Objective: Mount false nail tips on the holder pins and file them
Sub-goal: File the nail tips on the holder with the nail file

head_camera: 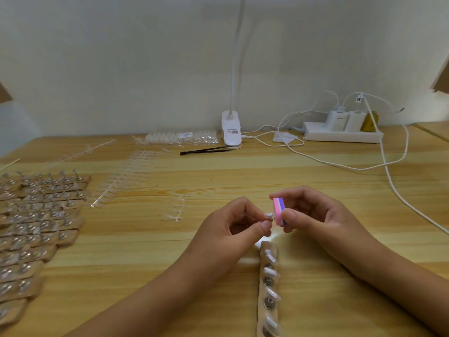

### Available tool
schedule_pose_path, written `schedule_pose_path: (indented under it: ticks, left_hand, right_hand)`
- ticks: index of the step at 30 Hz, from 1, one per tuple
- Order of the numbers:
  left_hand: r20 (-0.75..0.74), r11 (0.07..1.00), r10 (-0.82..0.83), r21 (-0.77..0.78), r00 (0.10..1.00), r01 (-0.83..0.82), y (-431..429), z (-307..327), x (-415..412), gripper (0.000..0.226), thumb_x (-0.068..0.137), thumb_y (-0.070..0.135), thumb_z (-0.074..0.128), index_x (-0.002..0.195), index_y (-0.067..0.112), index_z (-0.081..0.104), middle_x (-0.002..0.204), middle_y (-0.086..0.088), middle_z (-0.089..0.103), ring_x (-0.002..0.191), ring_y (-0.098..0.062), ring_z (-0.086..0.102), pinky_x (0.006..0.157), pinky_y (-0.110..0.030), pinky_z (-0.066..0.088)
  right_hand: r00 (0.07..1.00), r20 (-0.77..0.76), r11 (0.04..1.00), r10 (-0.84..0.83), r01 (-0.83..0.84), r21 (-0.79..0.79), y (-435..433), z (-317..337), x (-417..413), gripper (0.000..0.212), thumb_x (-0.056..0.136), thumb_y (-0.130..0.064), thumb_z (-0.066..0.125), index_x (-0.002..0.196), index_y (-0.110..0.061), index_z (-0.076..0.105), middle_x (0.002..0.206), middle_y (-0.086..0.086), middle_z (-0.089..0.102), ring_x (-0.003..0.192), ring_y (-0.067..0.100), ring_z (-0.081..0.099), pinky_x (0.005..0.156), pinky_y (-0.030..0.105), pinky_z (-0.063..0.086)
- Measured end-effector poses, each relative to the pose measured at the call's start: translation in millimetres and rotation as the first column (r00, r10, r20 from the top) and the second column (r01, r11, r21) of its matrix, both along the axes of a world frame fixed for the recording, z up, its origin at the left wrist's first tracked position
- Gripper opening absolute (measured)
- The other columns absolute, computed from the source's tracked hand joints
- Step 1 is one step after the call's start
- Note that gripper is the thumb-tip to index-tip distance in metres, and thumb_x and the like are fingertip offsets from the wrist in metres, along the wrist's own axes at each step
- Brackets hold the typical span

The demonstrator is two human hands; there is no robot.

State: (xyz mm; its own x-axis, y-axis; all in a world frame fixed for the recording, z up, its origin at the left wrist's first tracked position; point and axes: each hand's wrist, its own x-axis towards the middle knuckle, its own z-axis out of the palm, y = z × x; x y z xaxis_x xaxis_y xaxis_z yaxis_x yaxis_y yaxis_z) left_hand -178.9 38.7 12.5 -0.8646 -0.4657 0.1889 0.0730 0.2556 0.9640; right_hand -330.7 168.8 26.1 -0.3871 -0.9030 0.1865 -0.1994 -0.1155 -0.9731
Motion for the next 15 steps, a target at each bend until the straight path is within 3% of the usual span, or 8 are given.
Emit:
schedule_pose_path:
  ticks: [3, 7, 10, 15]
  left_hand:
    - [-0.003, 1.000, 0.002, -0.009, 1.000, -0.002, -0.3, -0.5, -0.2, 0.015, 0.092, 0.017, 0.067, 0.081, 0.027, 0.065, 0.086, 0.001, 0.074, 0.088, -0.015, 0.070, 0.080, -0.024, 0.053]
    - [0.001, 1.000, -0.009, -0.007, 1.000, 0.009, -0.4, -0.7, 0.1, 0.013, 0.092, 0.014, 0.067, 0.082, 0.022, 0.065, 0.083, 0.003, 0.074, 0.082, -0.006, 0.068, 0.076, -0.014, 0.050]
    - [0.000, 1.000, -0.008, -0.004, 1.000, 0.008, -0.4, -0.6, 0.1, 0.011, 0.092, 0.015, 0.067, 0.084, 0.022, 0.065, 0.084, 0.002, 0.074, 0.084, -0.008, 0.069, 0.078, -0.016, 0.051]
    - [0.009, 1.000, -0.002, -0.009, 1.000, 0.002, 0.6, -0.9, 0.2, 0.009, 0.092, 0.015, 0.067, 0.085, 0.020, 0.065, 0.084, 0.003, 0.074, 0.084, -0.007, 0.069, 0.077, -0.015, 0.051]
  right_hand:
    - [0.999, -0.002, 0.999, 0.048, -0.048, 0.006, 1.1, 1.1, 1.6, 0.032, 0.080, -0.027, 0.074, 0.108, -0.013, 0.068, 0.082, 0.000, 0.073, 0.074, 0.005, 0.066, 0.071, 0.015, 0.051]
    - [1.000, 0.005, 1.000, -0.013, 0.013, 0.009, -1.0, 0.2, -1.0, 0.027, 0.084, -0.027, 0.076, 0.109, -0.018, 0.070, 0.082, -0.001, 0.073, 0.074, 0.005, 0.066, 0.072, 0.016, 0.052]
    - [0.999, -0.003, 0.999, 0.037, -0.036, 0.012, 1.8, 0.7, 0.5, 0.035, 0.079, -0.033, 0.072, 0.110, -0.017, 0.071, 0.085, 0.003, 0.072, 0.075, 0.008, 0.066, 0.073, 0.017, 0.052]
    - [1.000, -0.001, 1.000, 0.012, -0.012, 0.023, 0.6, -0.5, -1.2, 0.028, 0.083, -0.024, 0.071, 0.110, -0.018, 0.069, 0.084, 0.000, 0.073, 0.075, 0.007, 0.067, 0.072, 0.018, 0.053]
